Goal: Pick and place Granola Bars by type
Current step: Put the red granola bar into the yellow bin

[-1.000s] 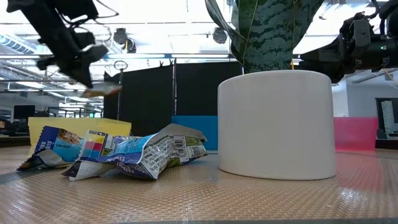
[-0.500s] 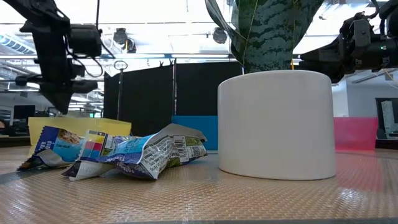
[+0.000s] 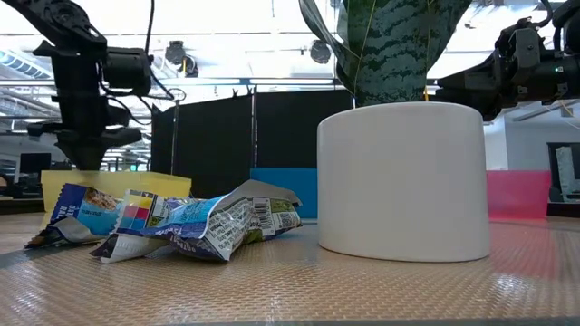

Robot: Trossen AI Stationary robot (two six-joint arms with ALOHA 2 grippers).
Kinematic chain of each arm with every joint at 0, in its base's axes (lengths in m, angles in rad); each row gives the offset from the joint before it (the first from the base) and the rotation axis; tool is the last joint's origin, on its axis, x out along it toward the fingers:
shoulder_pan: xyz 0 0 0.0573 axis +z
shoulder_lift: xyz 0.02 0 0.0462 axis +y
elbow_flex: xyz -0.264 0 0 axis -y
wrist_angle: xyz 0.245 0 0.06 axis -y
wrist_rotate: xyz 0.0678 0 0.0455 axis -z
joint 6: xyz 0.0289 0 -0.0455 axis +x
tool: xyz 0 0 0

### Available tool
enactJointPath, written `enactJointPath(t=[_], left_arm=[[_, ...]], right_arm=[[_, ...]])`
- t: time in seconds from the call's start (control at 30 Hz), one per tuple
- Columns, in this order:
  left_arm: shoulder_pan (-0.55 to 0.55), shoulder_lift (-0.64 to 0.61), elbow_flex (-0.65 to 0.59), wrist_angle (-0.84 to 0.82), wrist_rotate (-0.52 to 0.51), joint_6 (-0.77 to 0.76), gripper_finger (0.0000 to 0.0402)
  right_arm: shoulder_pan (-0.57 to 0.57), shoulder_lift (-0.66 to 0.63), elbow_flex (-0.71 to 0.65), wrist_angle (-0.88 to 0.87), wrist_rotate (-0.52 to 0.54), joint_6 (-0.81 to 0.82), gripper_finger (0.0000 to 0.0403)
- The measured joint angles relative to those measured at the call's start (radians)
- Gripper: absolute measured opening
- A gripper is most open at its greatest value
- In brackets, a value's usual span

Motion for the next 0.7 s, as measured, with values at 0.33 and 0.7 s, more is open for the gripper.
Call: enactJointPath(t=[0.33,0.7], left_arm=[[-0.021,-0.005,0.000,0.096,0.111,0.019,0.0164],[-0.194,0.044,0.002,0.806,0.429,0.296,0.0213]], right_arm=[[0.000,0.000,0.000,0.000,0.000,0.000,0.0160],[0.000,0.000,0.000,0.000,0.000,0.000,0.0160]])
